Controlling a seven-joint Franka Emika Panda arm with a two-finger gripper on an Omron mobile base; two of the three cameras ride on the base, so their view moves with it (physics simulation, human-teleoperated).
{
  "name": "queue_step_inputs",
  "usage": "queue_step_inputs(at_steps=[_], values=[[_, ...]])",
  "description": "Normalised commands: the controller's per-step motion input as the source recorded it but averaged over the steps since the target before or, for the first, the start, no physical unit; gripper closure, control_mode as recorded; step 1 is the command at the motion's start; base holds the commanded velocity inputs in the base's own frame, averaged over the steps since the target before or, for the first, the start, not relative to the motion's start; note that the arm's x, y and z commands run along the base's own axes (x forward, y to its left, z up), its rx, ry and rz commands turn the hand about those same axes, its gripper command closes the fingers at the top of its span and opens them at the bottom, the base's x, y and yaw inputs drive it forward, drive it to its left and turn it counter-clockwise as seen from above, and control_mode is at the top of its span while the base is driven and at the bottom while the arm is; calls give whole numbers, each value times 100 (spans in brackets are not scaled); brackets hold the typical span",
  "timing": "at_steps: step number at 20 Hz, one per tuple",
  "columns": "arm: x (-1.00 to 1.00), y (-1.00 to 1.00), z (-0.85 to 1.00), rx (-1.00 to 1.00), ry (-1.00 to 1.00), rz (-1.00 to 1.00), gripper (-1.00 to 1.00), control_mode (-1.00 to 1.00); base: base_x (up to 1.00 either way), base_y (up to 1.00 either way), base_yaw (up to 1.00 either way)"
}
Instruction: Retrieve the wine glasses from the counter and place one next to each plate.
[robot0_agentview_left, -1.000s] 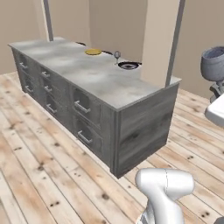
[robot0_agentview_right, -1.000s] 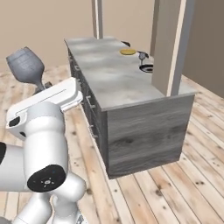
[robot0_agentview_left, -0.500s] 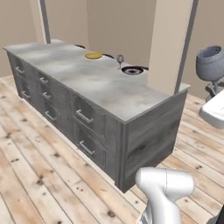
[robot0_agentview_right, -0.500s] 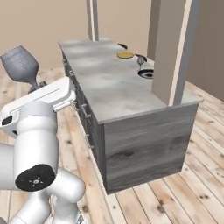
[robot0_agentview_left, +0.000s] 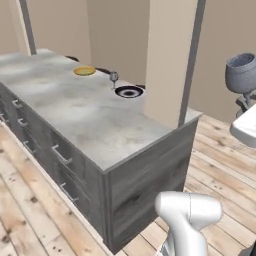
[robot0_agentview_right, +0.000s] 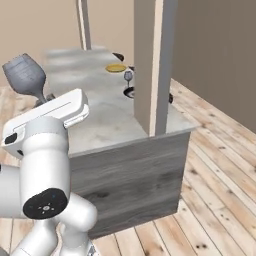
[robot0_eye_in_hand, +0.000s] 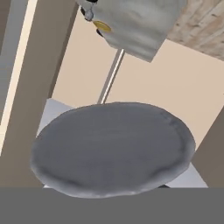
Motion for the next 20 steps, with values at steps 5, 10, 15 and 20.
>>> queue_step_inputs(at_steps=[5, 10, 15, 20], values=[[0, 0, 0, 0, 0, 0, 100, 100, 58, -100, 4], [0, 0, 0, 0, 0, 0, 100, 100, 38, -100, 9], [0, 0, 0, 0, 0, 0, 100, 100, 32, -100, 11], [0, 0, 0, 0, 0, 0, 100, 100, 69, -100, 12]])
